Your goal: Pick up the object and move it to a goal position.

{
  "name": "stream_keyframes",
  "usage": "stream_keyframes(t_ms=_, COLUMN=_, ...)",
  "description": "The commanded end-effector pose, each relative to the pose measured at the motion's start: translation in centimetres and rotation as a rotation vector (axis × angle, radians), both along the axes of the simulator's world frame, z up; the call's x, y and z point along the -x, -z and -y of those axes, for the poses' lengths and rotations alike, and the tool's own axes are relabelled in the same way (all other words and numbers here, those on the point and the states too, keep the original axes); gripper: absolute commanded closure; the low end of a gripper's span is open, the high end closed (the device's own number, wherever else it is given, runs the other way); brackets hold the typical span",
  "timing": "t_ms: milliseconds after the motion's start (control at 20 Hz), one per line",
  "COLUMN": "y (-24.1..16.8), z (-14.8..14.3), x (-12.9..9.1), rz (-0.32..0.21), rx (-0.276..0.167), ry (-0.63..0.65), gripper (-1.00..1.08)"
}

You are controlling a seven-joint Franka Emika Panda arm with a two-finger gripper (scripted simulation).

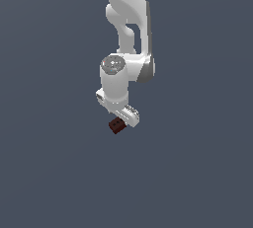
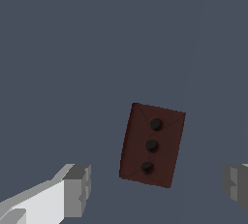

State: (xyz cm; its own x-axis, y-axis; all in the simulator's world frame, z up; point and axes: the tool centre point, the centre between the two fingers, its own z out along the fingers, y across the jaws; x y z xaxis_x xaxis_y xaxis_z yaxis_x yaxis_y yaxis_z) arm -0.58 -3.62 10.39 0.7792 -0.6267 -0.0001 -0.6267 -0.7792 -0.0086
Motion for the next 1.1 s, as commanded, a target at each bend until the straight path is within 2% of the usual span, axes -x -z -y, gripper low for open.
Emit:
stream_keyframes(t_ms=0, y=0.8, z=0.2, x=0.1, rz=-0.002, rx=0.001, ry=0.062, gripper=-0.92)
stream_keyframes(t_ms=450, y=2.4, z=0.6, x=0.3, rz=-0.005, rx=0.005, ry=0.191, gripper=-0.92)
stream_keyframes(t_ms=1050, y=4.0, z=0.6, x=0.4, rz=-0.006, rx=0.006, ry=0.206, gripper=-0.92)
